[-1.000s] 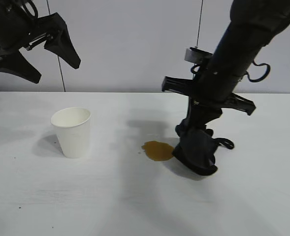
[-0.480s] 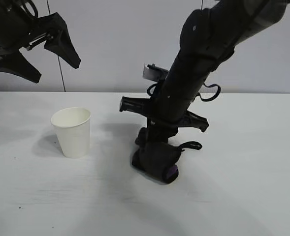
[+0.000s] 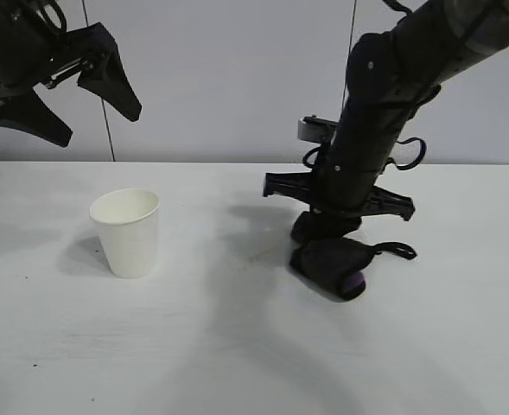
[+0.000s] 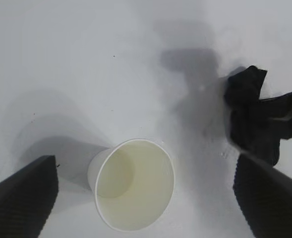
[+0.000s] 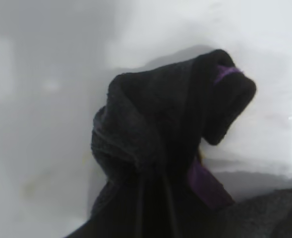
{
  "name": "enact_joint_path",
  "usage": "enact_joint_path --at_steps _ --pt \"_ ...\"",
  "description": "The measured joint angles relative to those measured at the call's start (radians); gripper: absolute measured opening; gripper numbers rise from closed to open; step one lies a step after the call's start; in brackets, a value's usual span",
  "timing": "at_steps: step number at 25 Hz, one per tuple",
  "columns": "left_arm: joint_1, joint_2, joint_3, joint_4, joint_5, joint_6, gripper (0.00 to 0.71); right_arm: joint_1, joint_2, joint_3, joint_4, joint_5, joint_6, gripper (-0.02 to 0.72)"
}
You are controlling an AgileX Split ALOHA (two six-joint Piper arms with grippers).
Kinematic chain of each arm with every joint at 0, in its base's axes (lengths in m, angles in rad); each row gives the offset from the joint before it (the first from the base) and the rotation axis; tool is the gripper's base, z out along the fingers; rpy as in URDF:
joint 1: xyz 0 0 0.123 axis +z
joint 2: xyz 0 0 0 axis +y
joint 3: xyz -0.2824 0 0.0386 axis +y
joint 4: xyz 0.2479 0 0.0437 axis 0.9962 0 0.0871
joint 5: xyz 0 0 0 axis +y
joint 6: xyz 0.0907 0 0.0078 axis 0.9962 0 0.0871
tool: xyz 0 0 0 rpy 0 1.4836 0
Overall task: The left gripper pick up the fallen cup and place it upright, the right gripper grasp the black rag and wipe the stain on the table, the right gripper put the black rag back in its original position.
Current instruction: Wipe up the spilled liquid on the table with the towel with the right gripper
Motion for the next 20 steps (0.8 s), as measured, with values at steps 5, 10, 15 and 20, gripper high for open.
enact_joint_path --at_steps 5,10,15,20 --pt "0.0 0.0 0.0 0.0 0.0 0.0 0.693 -0.029 -0.004 0.0 -0.007 0.027 -0.043 0.022" --pt "0.0 0.0 0.0 0.0 0.0 0.0 0.693 0.036 -0.03 0.04 0.041 0.025 -0.084 0.022" --pt "0.0 0.0 0.0 0.0 0.0 0.0 0.693 0.162 -0.031 0.05 0.087 0.01 -0.09 0.022" --pt "0.0 0.0 0.0 0.0 0.0 0.0 0.694 0.241 -0.02 0.05 0.139 -0.044 -0.079 0.022"
